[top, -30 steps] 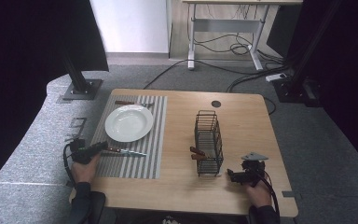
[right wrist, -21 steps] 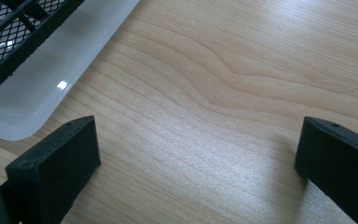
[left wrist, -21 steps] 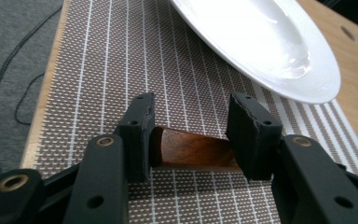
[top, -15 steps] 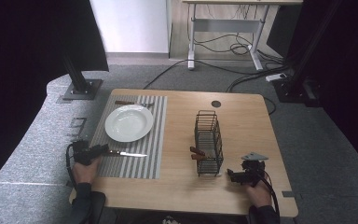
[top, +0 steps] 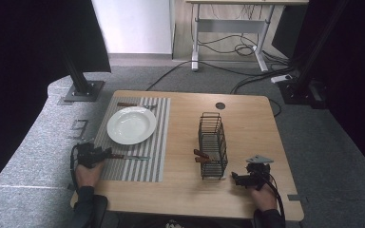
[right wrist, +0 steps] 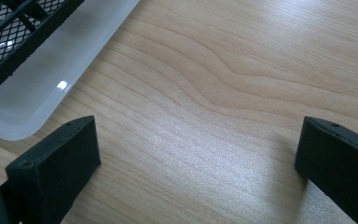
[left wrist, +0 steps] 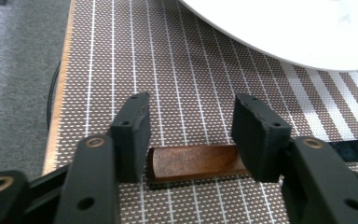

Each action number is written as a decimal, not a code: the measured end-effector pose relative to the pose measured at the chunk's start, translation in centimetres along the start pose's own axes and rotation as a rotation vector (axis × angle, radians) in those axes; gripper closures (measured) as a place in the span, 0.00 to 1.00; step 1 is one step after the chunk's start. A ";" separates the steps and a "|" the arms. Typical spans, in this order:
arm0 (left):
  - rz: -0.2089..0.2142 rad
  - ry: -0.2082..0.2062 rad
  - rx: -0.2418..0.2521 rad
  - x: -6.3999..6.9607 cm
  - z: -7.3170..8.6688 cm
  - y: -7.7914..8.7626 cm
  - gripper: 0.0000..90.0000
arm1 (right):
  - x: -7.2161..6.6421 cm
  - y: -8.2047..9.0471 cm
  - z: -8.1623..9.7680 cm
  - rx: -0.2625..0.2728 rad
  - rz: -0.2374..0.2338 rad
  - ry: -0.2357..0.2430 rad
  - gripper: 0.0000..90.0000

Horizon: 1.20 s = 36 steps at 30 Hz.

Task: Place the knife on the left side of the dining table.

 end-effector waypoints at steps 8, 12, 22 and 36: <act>0.004 -0.053 0.038 0.4 -0.3 0.5 0.30 | 0.0 0.0 0.0 0.000 0.000 0.000 0.00; 0.006 -0.110 0.032 0.9 -0.4 1.0 0.16 | 0.0 0.0 0.0 0.000 0.000 0.000 0.00; 0.008 -0.258 0.031 3.0 -0.8 3.3 0.00 | 0.0 0.0 0.0 0.000 0.000 0.000 0.00; -0.017 -0.294 -0.117 1.9 3.4 1.6 0.00 | 0.0 0.0 0.0 0.000 -0.001 0.001 0.00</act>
Point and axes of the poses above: each handheld gripper's, and its own axes: y roughly backward along the jaws, z roughly out of its underside, x roughly to its right, the point moved 6 cm from there along -y, roughly forward along the jaws
